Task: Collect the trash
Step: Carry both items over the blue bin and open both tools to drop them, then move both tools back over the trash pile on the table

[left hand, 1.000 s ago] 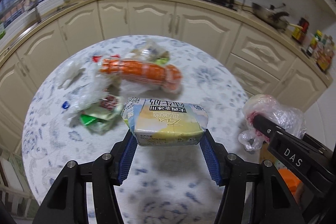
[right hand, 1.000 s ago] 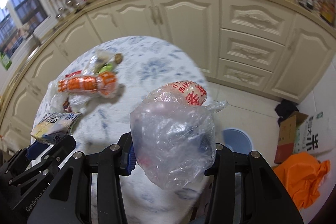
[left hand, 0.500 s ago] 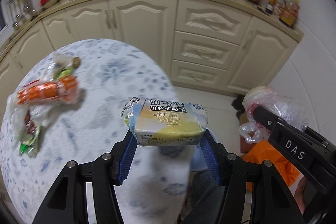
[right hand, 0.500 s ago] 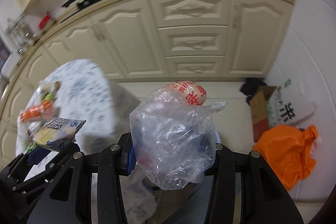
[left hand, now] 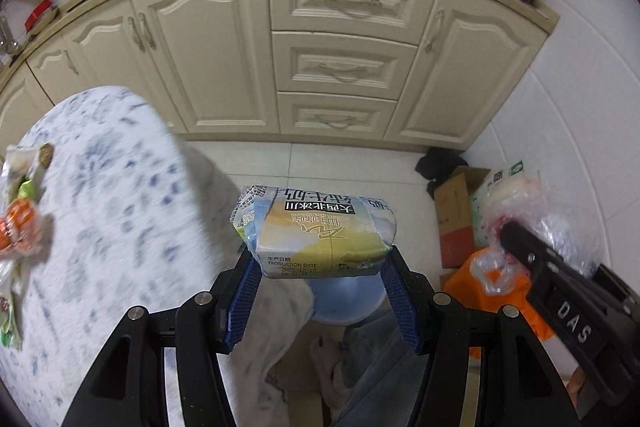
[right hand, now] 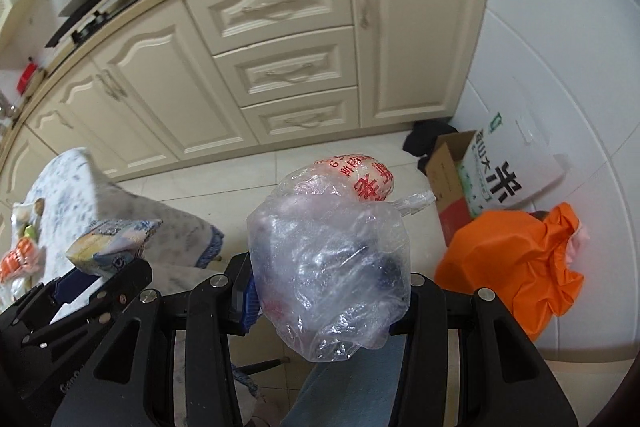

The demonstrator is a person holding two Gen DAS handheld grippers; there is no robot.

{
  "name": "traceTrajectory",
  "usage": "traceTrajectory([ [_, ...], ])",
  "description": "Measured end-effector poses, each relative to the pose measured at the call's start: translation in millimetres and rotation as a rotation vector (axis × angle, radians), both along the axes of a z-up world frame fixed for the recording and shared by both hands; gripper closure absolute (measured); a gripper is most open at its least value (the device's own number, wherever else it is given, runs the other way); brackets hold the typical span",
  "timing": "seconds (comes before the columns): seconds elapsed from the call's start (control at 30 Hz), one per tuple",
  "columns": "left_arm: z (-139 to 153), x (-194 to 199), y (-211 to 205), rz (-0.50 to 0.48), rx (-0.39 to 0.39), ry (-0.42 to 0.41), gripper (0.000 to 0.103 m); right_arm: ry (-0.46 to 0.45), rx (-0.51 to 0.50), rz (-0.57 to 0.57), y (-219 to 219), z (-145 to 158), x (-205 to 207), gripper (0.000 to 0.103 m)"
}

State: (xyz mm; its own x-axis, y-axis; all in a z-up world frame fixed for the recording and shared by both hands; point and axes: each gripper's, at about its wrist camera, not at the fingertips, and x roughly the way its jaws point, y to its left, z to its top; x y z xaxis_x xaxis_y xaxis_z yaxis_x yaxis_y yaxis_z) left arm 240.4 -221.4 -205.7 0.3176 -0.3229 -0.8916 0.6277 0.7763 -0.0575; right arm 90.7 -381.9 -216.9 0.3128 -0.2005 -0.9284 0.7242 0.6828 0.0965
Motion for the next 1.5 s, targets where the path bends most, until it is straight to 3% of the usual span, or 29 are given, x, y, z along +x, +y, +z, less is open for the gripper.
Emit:
traceTrajectory([
  [0.03, -3.3, 4.4, -4.9, 0.008, 0.003, 0.010, 0.044, 0.004, 0.004, -0.006, -3.8, -2.5, -1.2, 0.058],
  [0.17, -16.3, 15.0, -21.6, 0.006, 0.014, 0.040, 0.021, 0.015, 0.018, -0.027, -14.3, -11.4, -3.4, 0.058],
  [0.47, -27.0, 26.4, -34.5, 0.024, 0.056, 0.033, 0.021, 0.032, 0.046, -0.020, -15.8, -24.5, 3.3, 0.058],
  [0.73, -12.9, 17.8, -11.4, 0.060, 0.042, 0.005, 0.021, 0.010, 0.087, 0.045, -0.2, -27.7, 24.2, 0.058],
  [0.83, -8.1, 14.0, -3.2, 0.073, 0.041, -0.006, 0.021, -0.008, 0.095, 0.060, 3.7, -25.7, 29.7, 0.051],
  [0.9, -4.9, 10.1, 1.7, 0.078, 0.037, -0.005, 0.021, -0.001, 0.080, 0.054, 6.4, -22.8, 30.7, 0.036],
  [0.93, -4.0, 9.1, 4.2, 0.080, 0.036, -0.005, 0.021, 0.006, 0.062, 0.054, 7.9, -21.5, 32.1, 0.034],
  [1.5, 2.6, 4.9, 17.3, 0.075, 0.032, 0.010, 0.021, 0.035, 0.036, 0.056, 17.7, -11.5, 25.8, 0.034],
])
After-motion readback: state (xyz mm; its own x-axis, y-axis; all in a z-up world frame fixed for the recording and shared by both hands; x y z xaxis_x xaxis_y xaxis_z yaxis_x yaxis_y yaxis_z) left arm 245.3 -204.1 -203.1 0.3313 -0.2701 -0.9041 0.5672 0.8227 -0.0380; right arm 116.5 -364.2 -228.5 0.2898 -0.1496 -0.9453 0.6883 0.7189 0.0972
